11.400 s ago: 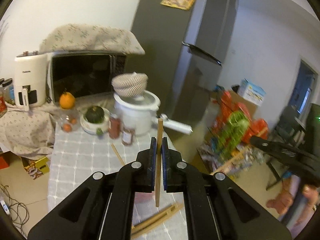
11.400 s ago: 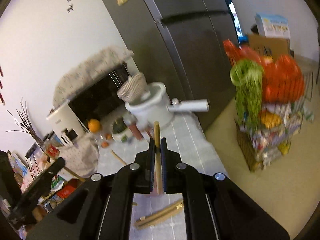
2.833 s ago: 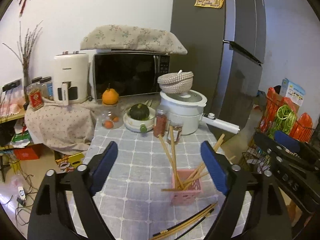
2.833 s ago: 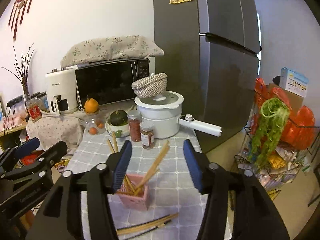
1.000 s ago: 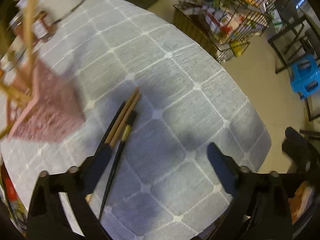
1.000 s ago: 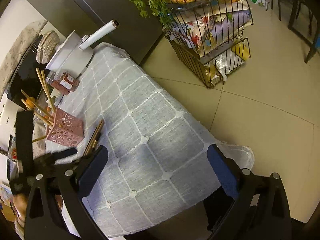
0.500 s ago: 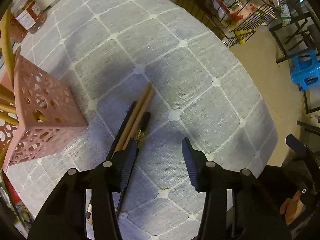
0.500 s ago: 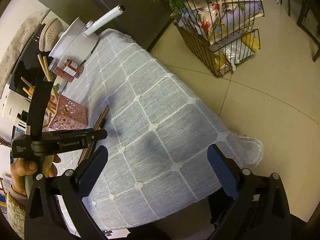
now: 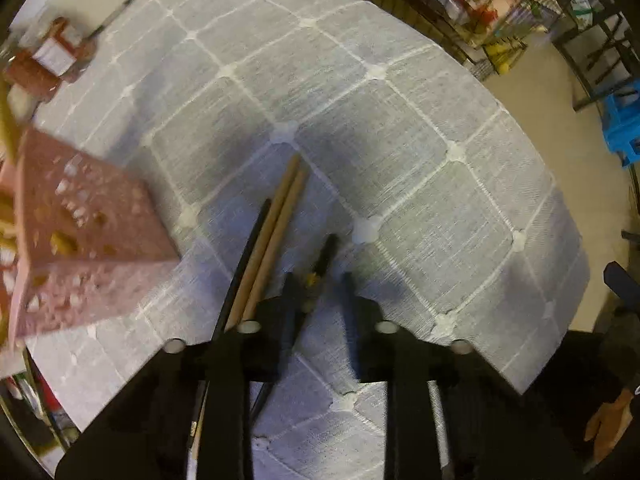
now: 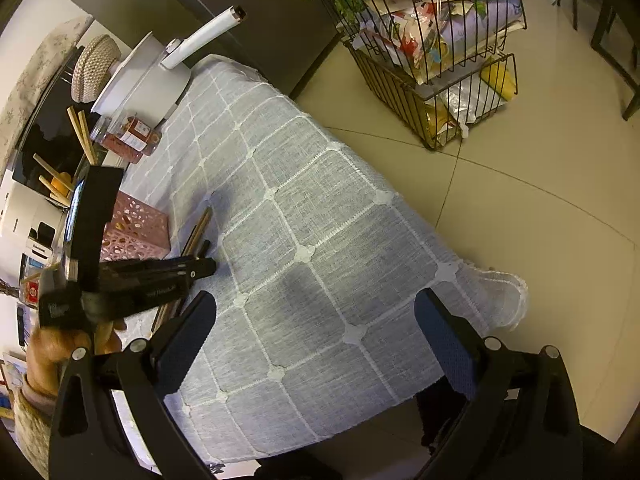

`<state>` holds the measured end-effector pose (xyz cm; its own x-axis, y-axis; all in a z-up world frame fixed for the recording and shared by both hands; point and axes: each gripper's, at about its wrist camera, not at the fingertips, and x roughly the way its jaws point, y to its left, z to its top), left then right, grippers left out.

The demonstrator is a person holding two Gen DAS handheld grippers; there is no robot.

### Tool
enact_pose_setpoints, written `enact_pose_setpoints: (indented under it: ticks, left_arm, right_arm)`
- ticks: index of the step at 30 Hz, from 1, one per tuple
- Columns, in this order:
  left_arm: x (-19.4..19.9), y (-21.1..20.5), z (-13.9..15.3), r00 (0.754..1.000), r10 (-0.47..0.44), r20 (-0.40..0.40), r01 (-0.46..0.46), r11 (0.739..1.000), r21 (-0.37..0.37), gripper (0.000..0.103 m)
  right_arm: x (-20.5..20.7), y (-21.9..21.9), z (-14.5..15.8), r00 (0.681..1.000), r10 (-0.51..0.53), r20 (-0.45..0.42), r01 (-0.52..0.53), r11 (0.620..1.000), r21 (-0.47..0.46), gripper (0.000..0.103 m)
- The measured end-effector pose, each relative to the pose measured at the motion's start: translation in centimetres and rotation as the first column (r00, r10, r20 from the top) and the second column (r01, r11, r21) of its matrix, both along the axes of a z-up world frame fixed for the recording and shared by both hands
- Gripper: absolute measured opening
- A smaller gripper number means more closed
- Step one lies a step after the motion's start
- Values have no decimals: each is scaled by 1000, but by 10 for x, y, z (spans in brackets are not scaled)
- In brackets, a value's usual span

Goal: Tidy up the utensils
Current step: 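Lower the left tool onto the chopstick pile and pinch one chopstick, then lower the right tool onto the pile and pinch a chopstick while the left tool holds its chopstick upright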

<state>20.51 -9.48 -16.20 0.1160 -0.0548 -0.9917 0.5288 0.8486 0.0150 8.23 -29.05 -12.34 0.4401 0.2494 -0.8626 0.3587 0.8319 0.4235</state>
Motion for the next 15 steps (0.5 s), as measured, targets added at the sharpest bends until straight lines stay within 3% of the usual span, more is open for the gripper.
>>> enact_pose_setpoints:
  ticks: [6,12,14,15]
  left_arm:
    - [-37,51,14,993,105,48,-99,988,-120,6]
    - [-91,114,67,973,191,130,-153,955,-255,6]
    - [-105,133,81,958,242,155,-184,931,-315,6]
    - [-108,141,85,946,277,169,-207,917,-342,6]
  right_arm:
    - [15,17,-4,999,41,-36,-42,999,-28,97]
    - [63,57,-1,992,103,-66,-104,995,-3,95]
    - [84,68,-6,988,103,-112,-99,994,36,77]
    - [95,73,-12,984,102,-147,-94,994,60,64]
